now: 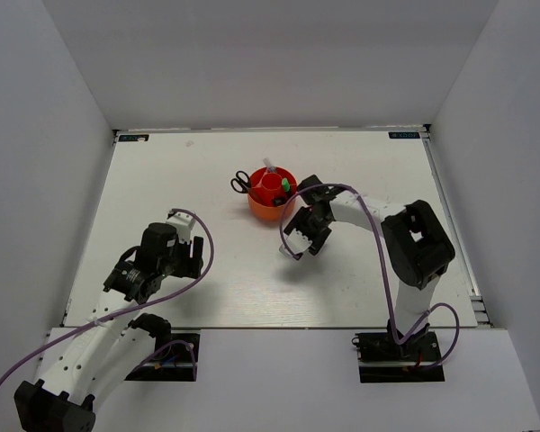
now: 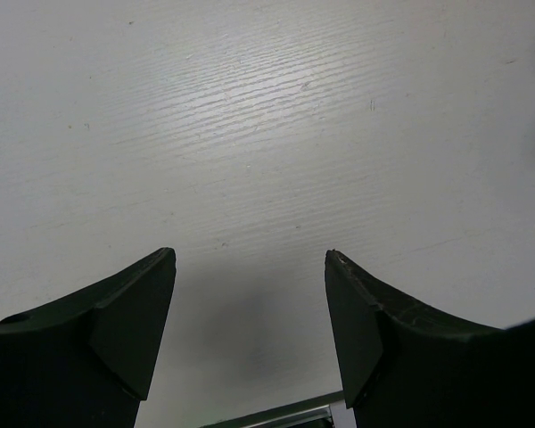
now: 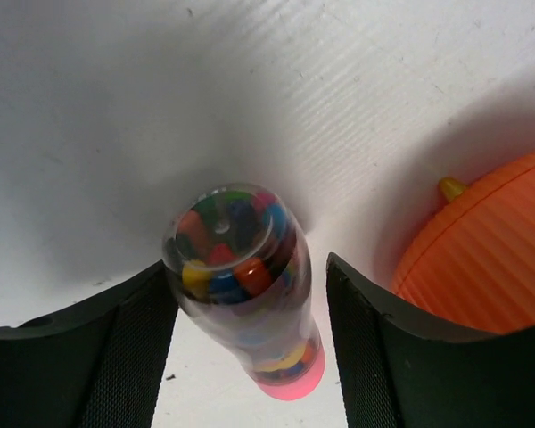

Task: Sort the stationery into containers
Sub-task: Pick up the stationery from the center of the board.

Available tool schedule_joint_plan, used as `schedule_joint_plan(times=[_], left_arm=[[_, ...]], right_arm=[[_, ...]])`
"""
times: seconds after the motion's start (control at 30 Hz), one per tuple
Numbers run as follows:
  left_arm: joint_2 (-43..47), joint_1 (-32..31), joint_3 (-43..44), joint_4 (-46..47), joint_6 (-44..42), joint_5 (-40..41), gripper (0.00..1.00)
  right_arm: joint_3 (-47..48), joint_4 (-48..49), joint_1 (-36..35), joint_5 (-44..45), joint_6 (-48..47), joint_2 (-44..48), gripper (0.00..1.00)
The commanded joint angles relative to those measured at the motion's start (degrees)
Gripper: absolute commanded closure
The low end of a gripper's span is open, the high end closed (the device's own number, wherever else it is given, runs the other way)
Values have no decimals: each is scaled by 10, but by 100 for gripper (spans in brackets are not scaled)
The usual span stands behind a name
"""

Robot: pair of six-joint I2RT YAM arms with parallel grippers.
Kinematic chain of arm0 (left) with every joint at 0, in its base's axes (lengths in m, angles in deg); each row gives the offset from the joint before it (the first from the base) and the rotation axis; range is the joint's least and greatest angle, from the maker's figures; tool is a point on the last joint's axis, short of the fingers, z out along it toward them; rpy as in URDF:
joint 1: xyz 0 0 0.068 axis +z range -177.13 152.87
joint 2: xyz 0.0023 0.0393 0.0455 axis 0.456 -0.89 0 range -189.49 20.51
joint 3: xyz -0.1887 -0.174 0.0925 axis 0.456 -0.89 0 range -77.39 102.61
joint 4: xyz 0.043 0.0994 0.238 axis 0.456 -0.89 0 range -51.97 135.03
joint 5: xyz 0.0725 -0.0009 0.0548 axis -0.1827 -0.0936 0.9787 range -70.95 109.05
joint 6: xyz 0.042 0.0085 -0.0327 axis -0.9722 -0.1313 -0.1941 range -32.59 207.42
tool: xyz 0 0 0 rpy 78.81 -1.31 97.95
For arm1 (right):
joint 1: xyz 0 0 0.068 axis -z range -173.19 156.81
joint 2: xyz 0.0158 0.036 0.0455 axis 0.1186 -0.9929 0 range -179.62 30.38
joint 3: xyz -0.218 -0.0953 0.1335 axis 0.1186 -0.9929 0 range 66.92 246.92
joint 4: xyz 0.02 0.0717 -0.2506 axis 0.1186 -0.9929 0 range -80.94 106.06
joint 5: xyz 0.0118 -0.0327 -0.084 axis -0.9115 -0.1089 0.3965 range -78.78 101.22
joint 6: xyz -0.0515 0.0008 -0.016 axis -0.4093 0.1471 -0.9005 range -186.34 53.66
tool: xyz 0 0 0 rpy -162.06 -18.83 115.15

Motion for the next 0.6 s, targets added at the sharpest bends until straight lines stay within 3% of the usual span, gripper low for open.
schedule_joint_plan(times=[0.0, 0.17, 0.33, 0.5, 0.57], left_arm=[[5, 2, 2, 4, 1, -1, 22], [7, 2, 0, 4, 1, 0, 22], [9, 1, 1, 3, 1, -1, 22], [9, 2, 0, 3, 1, 2, 22], [9, 2, 0, 2, 0, 2, 22]], right_arm=[[10, 7, 3, 21, -35, -17, 32], [9, 0, 3, 22, -51, -21, 44], [11, -60, 2, -21, -56, -1, 78], [24, -119, -2, -103, -5, 29, 99], [33, -148, 0, -126, 25, 44, 100]])
